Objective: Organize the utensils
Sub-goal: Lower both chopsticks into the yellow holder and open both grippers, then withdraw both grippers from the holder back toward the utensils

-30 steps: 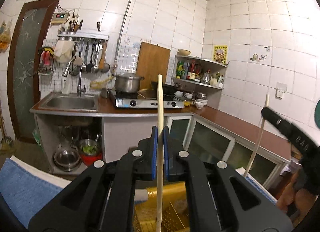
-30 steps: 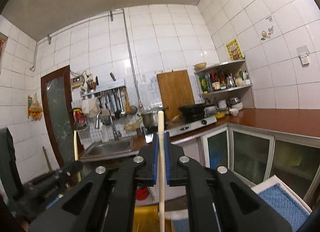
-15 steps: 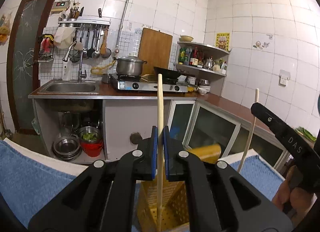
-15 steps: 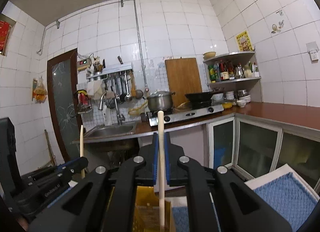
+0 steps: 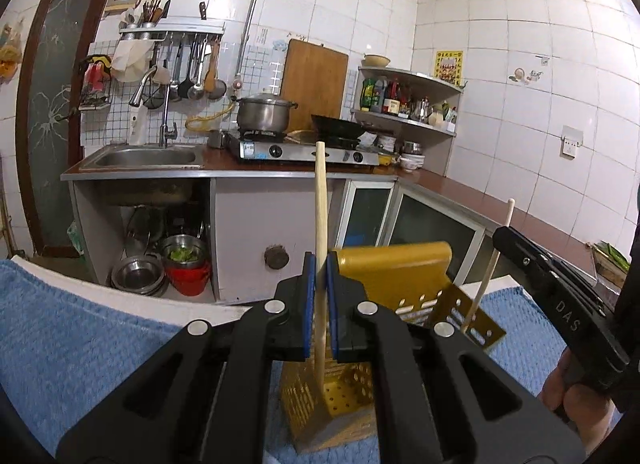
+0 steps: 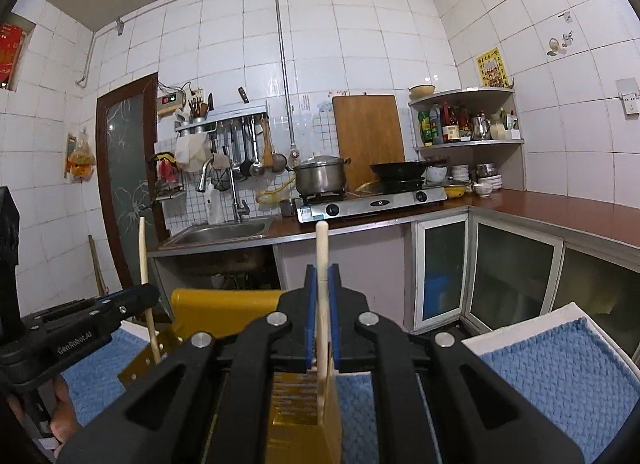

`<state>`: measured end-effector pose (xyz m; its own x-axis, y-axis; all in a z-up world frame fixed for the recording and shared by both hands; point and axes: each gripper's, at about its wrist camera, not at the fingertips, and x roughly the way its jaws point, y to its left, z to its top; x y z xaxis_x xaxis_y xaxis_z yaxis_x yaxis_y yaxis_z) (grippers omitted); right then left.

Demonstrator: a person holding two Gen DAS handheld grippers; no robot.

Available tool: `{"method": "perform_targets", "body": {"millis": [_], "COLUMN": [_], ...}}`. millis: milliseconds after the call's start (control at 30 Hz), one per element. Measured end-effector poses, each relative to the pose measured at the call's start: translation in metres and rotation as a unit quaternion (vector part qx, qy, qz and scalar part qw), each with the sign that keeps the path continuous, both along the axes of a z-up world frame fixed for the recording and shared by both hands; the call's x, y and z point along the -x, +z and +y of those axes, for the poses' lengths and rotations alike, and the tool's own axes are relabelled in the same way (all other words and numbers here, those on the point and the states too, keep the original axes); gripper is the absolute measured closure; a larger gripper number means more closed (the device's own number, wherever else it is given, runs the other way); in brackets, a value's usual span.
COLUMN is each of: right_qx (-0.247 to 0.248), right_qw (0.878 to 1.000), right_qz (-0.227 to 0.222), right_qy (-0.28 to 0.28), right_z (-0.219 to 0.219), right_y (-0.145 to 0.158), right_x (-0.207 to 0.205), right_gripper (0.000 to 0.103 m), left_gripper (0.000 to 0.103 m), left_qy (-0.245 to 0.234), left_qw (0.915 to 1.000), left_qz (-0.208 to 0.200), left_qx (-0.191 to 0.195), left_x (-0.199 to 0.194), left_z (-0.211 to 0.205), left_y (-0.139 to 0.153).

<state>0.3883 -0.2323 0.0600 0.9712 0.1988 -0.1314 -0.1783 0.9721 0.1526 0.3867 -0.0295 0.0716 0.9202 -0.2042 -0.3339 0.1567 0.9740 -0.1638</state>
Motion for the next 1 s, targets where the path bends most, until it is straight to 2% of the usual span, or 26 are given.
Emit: {"method": "perform_targets", "body": {"millis": [200, 267, 333, 367, 400, 433, 567, 700, 833, 1000], "right_qx": [0.002, 0.011, 0.015, 0.015, 0.013, 0.013, 0.026, 0.042, 0.046, 0.043], "right_qw": [1.0, 1.0, 0.999, 0.999, 0.999, 0.999, 0.999, 0.997, 0.993, 0.987], "right_qz": [0.015, 0.028, 0.039, 0.044, 0.044, 0.04, 0.043, 0.06, 0.093, 0.144], "right_qy": [0.002, 0.006, 0.008, 0.009, 0.007, 0.003, -0.01, -0.032, -0.05, -0.06], "right_z": [0.001, 0.002, 0.0, -0.001, -0.002, -0.004, -0.006, -0.008, -0.01, -0.011], "right_y": [0.001, 0.004, 0.007, 0.01, 0.013, 0.017, 0.029, 0.035, 0.031, 0.01], "right_x": [0.007, 0.011, 0.015, 0.019, 0.022, 0.028, 0.048, 0.074, 0.099, 0.128], "right_gripper": [0.096, 0.096, 0.093, 0.086, 0.065, 0.053, 0.052, 0.044, 0.039, 0.038], "left_gripper": [0.095, 0.086, 0.068, 0.065, 0.059, 0.052, 0.034, 0.015, 0.006, 0.005], "left_qy": [0.006, 0.007, 0.009, 0.01, 0.01, 0.01, 0.022, 0.025, 0.022, 0.024], "left_qw": [0.9996, 0.9994, 0.9992, 0.9992, 0.9992, 0.9991, 0.999, 0.9989, 0.9986, 0.9967], "left_qz": [0.026, 0.034, 0.038, 0.038, 0.039, 0.04, 0.04, 0.04, 0.048, 0.076], "left_qx": [-0.003, 0.0, 0.003, 0.004, 0.004, 0.003, 0.006, 0.0, -0.01, -0.016], "left_x": [0.005, 0.007, 0.014, 0.017, 0.021, 0.025, 0.049, 0.077, 0.104, 0.131], "left_z": [0.005, 0.008, 0.012, 0.013, 0.015, 0.016, 0.028, 0.038, 0.045, 0.054], "left_y": [-0.006, -0.004, -0.001, 0.002, 0.005, 0.008, 0.024, 0.033, 0.032, 0.018]}}
